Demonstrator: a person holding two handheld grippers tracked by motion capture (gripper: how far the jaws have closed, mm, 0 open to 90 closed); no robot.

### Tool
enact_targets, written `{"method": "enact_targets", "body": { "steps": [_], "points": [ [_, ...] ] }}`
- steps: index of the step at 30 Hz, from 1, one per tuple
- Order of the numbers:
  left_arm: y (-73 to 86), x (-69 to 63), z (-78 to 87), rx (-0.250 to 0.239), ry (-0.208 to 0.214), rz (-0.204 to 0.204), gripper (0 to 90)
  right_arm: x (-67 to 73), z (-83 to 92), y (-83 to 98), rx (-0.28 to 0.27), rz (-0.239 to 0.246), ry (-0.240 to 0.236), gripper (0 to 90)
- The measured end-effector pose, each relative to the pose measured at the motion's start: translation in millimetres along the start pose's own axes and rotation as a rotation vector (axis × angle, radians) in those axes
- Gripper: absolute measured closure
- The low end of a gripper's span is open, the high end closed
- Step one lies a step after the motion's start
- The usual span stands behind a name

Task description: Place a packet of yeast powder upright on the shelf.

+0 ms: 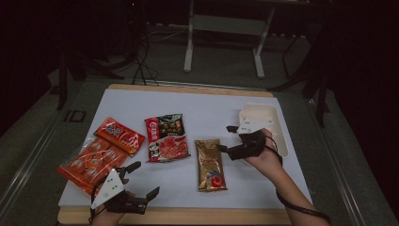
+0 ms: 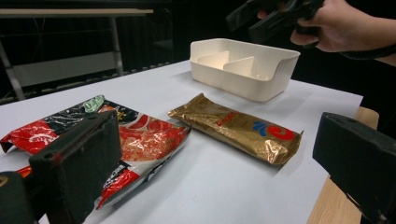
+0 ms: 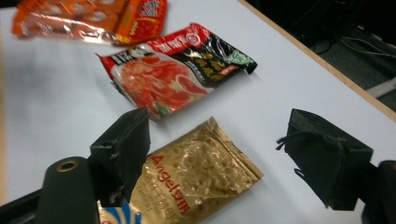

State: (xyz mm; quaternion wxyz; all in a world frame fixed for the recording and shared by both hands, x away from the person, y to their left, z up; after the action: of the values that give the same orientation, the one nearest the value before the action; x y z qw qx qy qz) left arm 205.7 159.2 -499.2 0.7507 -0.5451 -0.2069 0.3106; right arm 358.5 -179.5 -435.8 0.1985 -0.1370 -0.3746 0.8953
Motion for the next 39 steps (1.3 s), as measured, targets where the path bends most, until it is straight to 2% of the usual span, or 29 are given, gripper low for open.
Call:
{"method": "enact_targets", "body": {
  "steps": [8, 12, 13, 15, 27, 33, 36, 39],
  "points": [
    [0.2, 0.3, -0.1, 0.002, 0.003, 0.000, 1.8, -6.9, -23.7, -0.9, 0.078, 0.003, -0.048, 22.8],
    [0.3, 0.3, -0.3, 0.006, 0.006, -0.002, 1.8, -9.5, -37.9, -1.4, 0.132, 0.025, -0.078, 23.9],
    [0.3, 0.4, -0.4, 0.006, 0.007, -0.003, 1.8, -10.3, -41.0, -1.4, 0.147, 0.030, -0.071, 23.9],
    [0.2, 0.5, -0.3, 0.005, 0.009, -0.003, 1.8, -12.1, -46.4, -1.1, 0.153, 0.011, -0.096, 24.0],
    [0.2, 0.4, 0.0, 0.006, 0.009, -0.005, 1.8, -32.1, -70.8, 1.9, 0.252, -0.022, -0.095, 27.5],
    [0.4, 0.7, -0.2, 0.008, 0.012, -0.003, 1.8, -40.4, -82.3, 5.8, 0.342, -0.020, -0.110, 29.3],
    [0.5, 0.7, -0.4, 0.009, 0.013, -0.003, 1.8, -41.1, -86.5, 4.4, 0.384, -0.025, -0.148, 29.3],
    [0.6, 0.1, -0.7, 0.013, 0.015, -0.006, 1.8, -42.7, -91.5, 4.2, 0.427, -0.015, -0.143, 30.1]
  ]
}}
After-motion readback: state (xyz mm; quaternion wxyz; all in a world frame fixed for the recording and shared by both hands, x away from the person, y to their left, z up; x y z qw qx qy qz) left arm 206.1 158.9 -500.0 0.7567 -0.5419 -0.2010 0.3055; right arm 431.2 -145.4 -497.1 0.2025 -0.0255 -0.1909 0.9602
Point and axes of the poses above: each handheld gripper's, and its own axes: z roughly backward along the jaws, y roughly out of its underside, x roughly to its left, the point moved 3 cm from there along -z, roughly forward along the jaws, and after that the axes turned 8 degrees about x, right-handed, at the moved point
